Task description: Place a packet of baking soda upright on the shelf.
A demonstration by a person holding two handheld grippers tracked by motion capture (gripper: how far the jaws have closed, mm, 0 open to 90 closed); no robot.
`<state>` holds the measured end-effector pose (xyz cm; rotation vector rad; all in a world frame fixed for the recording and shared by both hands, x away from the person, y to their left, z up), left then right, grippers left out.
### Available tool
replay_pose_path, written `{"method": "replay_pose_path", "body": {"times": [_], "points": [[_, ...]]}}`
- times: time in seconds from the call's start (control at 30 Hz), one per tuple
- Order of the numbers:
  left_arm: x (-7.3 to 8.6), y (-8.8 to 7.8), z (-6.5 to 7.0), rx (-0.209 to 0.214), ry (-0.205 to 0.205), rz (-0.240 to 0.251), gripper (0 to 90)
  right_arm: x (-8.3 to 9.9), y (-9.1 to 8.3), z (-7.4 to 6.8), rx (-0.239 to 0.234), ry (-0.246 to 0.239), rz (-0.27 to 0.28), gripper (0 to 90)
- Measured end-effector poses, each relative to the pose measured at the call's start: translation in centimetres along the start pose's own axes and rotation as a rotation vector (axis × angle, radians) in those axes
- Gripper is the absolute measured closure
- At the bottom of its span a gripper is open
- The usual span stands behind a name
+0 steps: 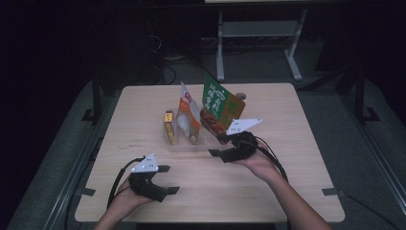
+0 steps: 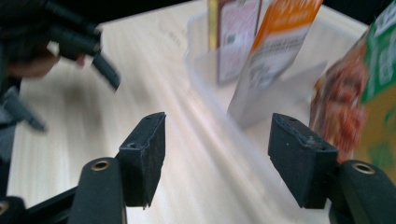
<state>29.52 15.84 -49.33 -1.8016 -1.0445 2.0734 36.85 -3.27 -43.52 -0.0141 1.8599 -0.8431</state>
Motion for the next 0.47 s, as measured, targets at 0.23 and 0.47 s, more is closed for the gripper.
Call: {"method": "replay_pose_path", "body": {"times": [0.23,0.47], "points": [[0.3,0.6,0.5,0.025,0.023,-0.034,14.0,4.1,-1.8,-0.6,0.005,-0.033,-0.064,32.5],[0.3,0.8,0.5,0.026,0.023,-0.035,14.0,6.7,-2.0,-0.4,0.003,-0.024,-0.123,31.5]]}}
Point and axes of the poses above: each handheld gripper's, and its own axes: y roughly forward along the jaws, x roughly out of its underside, z roughly to its right, the point moved 9 cm from there along y, roughly forward along the jaws, and after that the axes turned 9 degrees about y, right-handed, at the moved point
